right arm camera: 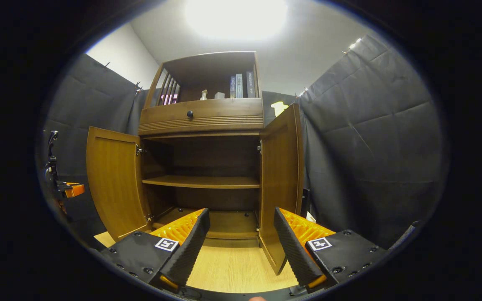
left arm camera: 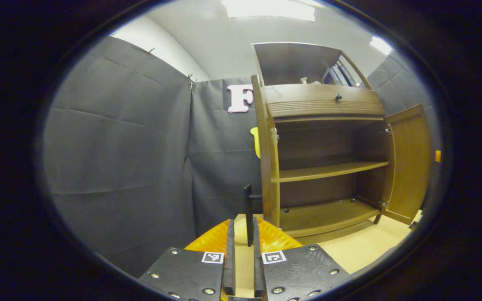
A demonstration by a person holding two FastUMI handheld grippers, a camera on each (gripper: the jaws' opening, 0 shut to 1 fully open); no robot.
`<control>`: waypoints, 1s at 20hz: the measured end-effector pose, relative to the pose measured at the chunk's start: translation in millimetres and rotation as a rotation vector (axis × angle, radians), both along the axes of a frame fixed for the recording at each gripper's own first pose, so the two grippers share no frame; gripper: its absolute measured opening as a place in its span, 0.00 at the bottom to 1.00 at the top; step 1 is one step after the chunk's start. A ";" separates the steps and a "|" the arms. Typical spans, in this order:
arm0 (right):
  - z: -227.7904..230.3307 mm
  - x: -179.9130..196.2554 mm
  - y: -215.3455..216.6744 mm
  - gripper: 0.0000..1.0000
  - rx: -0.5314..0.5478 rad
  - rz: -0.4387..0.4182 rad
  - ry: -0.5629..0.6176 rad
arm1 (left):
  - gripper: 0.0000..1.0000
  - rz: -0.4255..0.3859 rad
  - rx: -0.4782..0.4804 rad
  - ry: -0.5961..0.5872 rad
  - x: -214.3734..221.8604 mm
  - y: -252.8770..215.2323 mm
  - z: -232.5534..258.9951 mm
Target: Open the right door of the double-door shoe cabinet with the right hand, and open the left door with the left hand.
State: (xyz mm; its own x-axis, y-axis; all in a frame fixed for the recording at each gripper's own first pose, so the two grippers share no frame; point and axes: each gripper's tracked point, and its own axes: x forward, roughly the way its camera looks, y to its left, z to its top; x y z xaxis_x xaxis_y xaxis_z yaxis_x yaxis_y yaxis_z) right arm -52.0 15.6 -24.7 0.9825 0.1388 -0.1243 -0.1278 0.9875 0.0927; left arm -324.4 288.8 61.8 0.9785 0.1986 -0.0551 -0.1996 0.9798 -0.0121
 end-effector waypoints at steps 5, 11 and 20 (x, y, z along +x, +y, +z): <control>6.1 -16.0 -19.1 0.96 -0.018 0.004 -0.011 | 0.22 -0.029 -0.010 -0.019 -37.0 -41.7 19.8; 7.6 -30.4 -36.6 0.96 -0.012 0.005 -0.015 | 0.19 -0.009 0.001 -0.017 -70.1 -61.4 30.1; 14.3 -35.9 -47.2 0.96 -0.012 -0.002 -0.028 | 0.87 0.019 0.037 -0.037 -90.2 -56.8 40.0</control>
